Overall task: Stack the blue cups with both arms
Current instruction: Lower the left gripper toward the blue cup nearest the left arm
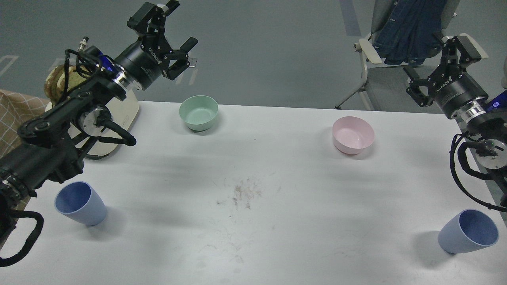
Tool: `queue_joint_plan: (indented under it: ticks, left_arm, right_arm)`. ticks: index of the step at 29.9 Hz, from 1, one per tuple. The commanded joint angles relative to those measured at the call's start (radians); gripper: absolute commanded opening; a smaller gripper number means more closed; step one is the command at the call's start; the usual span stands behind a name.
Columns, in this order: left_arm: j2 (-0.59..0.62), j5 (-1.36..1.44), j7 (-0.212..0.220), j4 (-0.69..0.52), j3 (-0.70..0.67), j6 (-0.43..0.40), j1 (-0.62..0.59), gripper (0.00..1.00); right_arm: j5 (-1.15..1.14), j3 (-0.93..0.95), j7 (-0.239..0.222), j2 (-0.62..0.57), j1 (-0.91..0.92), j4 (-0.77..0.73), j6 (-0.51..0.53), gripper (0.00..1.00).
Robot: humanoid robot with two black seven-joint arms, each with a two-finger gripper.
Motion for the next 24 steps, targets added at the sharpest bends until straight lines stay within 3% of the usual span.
queue_joint_plan:
  ticks: [1, 6, 7, 9, 13, 16, 19, 24]
  left_arm:
    - [0.099, 0.147, 0.001, -0.120, -0.005, 0.001, -0.001, 0.95]
    - [0.384, 0.458, -0.015, -0.380, 0.002, -0.002, 0.011, 0.94]
    - [0.384, 0.459, -0.015, -0.380, 0.002, -0.002, 0.011, 0.94]
    - [0.529, 0.623, -0.063, -0.478, 0.018, -0.002, 0.021, 0.95]
    - [0.729, 0.870, -0.063, -0.575, 0.093, 0.012, 0.054, 0.95]
    - [0.833, 0.966, -0.063, -0.594, 0.169, 0.035, 0.064, 0.95]
    - [0.953, 1.000, -0.063, -0.597, 0.341, 0.121, 0.064, 0.95]
    - [1.010, 1.057, -0.063, -0.586, 0.539, 0.231, 0.064, 0.95]
  right_arm:
    - [0.000, 0.000, 0.000, -0.004, 0.002, 0.001, 0.000, 1.00]
    - [0.000, 0.000, 0.000, -0.010, 0.003, 0.001, 0.000, 1.00]
    - [0.000, 0.000, 0.000, -0.010, 0.003, 0.001, 0.000, 1.00]
    - [0.000, 0.000, 0.000, -0.010, 0.002, 0.001, 0.000, 1.00]
    - [-0.002, 0.000, 0.000, -0.010, -0.001, 0.003, 0.000, 1.00]
    - [-0.002, 0.000, 0.000, -0.010, -0.001, 0.004, 0.000, 1.00]
    - [-0.002, 0.000, 0.000, -0.010, -0.001, 0.004, 0.000, 1.00]
    - [-0.002, -0.002, 0.000, -0.010, -0.003, 0.008, 0.000, 1.00]
